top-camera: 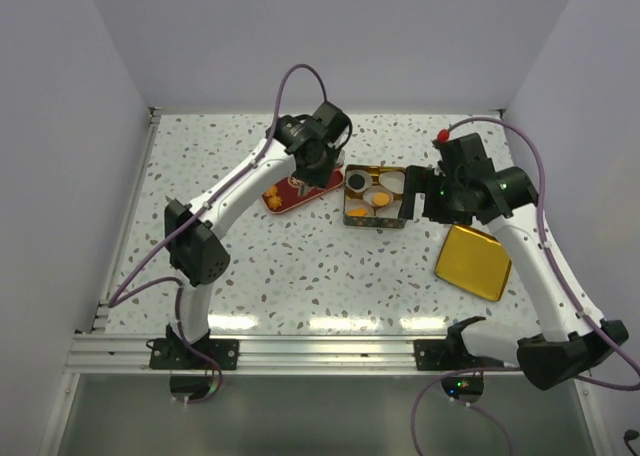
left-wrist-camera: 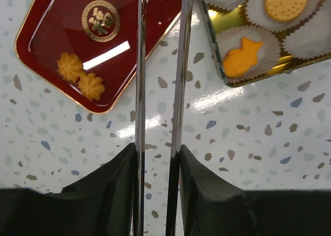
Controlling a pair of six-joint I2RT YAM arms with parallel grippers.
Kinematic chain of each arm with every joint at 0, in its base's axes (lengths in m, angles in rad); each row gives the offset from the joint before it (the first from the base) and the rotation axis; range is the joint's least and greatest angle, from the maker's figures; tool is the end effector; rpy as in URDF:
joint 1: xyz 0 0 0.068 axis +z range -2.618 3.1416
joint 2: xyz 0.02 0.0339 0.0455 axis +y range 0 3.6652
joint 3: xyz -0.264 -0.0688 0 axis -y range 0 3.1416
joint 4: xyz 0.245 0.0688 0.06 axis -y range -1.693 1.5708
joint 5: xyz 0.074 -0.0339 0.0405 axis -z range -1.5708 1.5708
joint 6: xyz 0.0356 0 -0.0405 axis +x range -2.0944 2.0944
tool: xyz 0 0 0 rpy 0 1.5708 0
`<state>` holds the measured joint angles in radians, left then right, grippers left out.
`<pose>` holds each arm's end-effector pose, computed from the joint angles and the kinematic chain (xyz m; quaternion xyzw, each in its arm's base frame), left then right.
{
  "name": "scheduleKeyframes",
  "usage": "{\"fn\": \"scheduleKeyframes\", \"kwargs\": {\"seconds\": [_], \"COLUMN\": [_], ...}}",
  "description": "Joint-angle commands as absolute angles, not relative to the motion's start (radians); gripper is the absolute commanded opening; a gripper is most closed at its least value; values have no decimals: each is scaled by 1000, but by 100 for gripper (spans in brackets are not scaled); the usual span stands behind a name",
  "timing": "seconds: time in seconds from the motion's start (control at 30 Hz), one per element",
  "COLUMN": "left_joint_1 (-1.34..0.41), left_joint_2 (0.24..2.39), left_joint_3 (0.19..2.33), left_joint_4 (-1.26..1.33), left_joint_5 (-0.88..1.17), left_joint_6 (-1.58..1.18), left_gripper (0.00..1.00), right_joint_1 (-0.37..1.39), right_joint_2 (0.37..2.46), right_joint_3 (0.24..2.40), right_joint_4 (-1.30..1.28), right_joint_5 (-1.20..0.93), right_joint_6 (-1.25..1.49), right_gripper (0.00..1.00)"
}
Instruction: Pack the cookies
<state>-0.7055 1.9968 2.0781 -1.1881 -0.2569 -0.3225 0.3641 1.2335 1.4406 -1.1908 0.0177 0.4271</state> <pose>0.3233 -0.2635 0.3366 0.1548 0.9532 -0.0036 0.2599 0.2065 0.0780 0.3805 0.0327 0.9566 0.1037 0.2703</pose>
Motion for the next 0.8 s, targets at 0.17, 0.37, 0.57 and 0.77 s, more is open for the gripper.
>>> {"fn": "scheduleKeyframes", "kwargs": {"seconds": [0.17, 0.37, 0.57, 0.77], "left_joint_1": [-756, -759, -762, -762], "left_joint_2": [2014, 2029, 2078, 2102], "left_joint_3": [2123, 2071, 2037, 2014], "left_joint_4": [-987, -821, -712, -680], "left_joint_5": [-32, 78, 167, 153], "left_joint_6": [-380, -423, -466, -491], "left_gripper": [40, 39, 40, 40], "right_joint_1": [357, 357, 359, 359], "right_joint_2": [1120, 1052, 1009, 986], "right_joint_3": [1439, 1411, 1411, 1440], "right_joint_4": [-1253, -1296, -1351, -1407], "right_joint_5": [51, 61, 89, 127], "right_joint_6": [489, 503, 503, 488], "right_gripper": [99, 99, 99, 99]}}
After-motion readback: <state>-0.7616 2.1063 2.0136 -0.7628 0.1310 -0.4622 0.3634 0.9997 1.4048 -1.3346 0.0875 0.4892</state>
